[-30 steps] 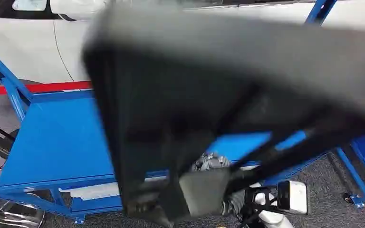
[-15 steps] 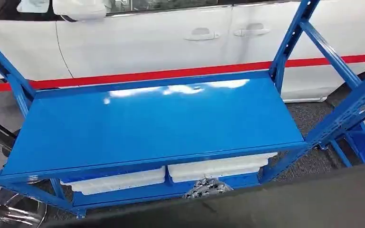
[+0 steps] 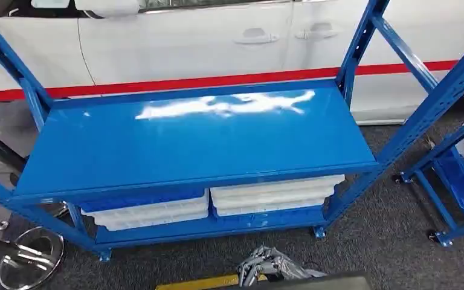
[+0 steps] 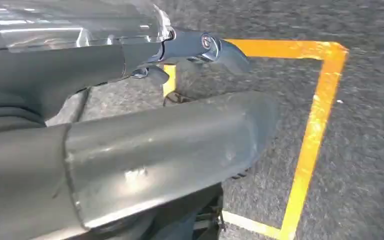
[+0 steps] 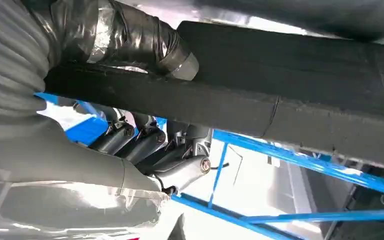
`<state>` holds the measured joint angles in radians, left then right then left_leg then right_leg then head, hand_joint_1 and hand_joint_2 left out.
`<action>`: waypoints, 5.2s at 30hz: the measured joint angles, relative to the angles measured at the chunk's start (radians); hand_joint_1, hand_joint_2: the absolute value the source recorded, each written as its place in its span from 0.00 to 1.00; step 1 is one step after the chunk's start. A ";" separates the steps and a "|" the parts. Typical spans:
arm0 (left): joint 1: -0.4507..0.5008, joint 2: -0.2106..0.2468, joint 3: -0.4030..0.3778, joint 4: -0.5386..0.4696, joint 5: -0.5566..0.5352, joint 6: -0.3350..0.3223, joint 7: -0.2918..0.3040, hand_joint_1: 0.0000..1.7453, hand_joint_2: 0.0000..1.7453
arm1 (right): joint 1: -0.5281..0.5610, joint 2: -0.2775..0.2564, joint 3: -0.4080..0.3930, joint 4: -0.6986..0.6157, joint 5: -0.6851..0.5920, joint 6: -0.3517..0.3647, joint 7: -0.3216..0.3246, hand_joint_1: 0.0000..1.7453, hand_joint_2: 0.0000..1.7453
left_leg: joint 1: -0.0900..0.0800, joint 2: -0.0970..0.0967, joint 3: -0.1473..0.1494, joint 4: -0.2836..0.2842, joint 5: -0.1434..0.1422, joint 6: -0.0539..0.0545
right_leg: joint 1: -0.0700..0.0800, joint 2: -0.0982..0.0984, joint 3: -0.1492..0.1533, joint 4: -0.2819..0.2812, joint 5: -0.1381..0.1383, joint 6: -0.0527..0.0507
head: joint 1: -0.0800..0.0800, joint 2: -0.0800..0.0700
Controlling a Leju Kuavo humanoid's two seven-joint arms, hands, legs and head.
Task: Take the parts from the cabinet and place them on the table.
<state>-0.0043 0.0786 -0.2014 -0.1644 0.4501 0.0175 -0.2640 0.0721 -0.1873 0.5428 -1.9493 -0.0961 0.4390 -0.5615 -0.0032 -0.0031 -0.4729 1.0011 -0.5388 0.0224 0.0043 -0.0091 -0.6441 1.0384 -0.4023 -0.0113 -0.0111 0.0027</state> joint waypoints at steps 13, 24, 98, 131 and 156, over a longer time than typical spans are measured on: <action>-0.002 -0.001 -0.011 0.000 -0.018 0.006 -0.022 0.00 0.00 | 0.027 -0.041 0.022 -0.032 0.031 -0.105 0.011 0.95 1.00 | 0.016 0.013 -0.157 0.025 0.131 -0.015 | -0.023 0.014 0.185 -0.021 -0.160 0.033 | 0.000 0.000; -0.009 0.002 -0.027 0.002 -0.020 -0.018 -0.046 0.00 0.00 | 0.030 -0.058 0.031 -0.053 0.084 -0.151 -0.006 0.95 1.00 | 0.023 0.009 -0.171 0.292 -0.008 -0.039 | -0.004 0.005 0.030 -0.012 -0.038 -0.024 | 0.000 0.000; -0.023 -0.011 -0.103 0.004 -0.075 0.116 -0.009 0.00 0.00 | -0.035 -0.091 0.037 -0.102 0.069 -0.150 -0.045 0.95 1.00 | 0.024 0.036 -0.067 0.016 0.041 0.009 | -0.027 0.016 -0.096 0.297 -0.198 0.049 | 0.000 0.000; -0.033 0.037 -0.130 0.004 -0.063 0.108 -0.049 0.00 0.00 | -0.091 -0.023 0.072 -0.091 0.117 -0.192 -0.081 0.95 1.00 | 0.026 0.056 -0.061 0.003 0.047 0.002 | -0.033 0.007 -0.056 0.216 -0.131 0.048 | 0.000 0.000; -0.039 0.083 -0.108 0.004 -0.012 0.116 -0.062 0.00 0.00 | -0.021 -0.024 0.081 -0.119 0.196 -0.295 -0.106 0.95 1.00 | 0.032 -0.002 -0.068 0.012 0.047 0.001 | -0.008 0.045 -0.004 0.097 -0.118 0.022 | 0.000 0.000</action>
<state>-0.0432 0.1617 -0.3097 -0.1602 0.4379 0.1335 -0.3262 0.0509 -0.2110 0.6237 -2.0680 0.0999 0.1438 -0.6676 0.0284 -0.0056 -0.5406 1.0133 -0.4918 0.0235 -0.0033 0.0359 -0.6486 1.1358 -0.5200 0.0107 -0.0111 0.0027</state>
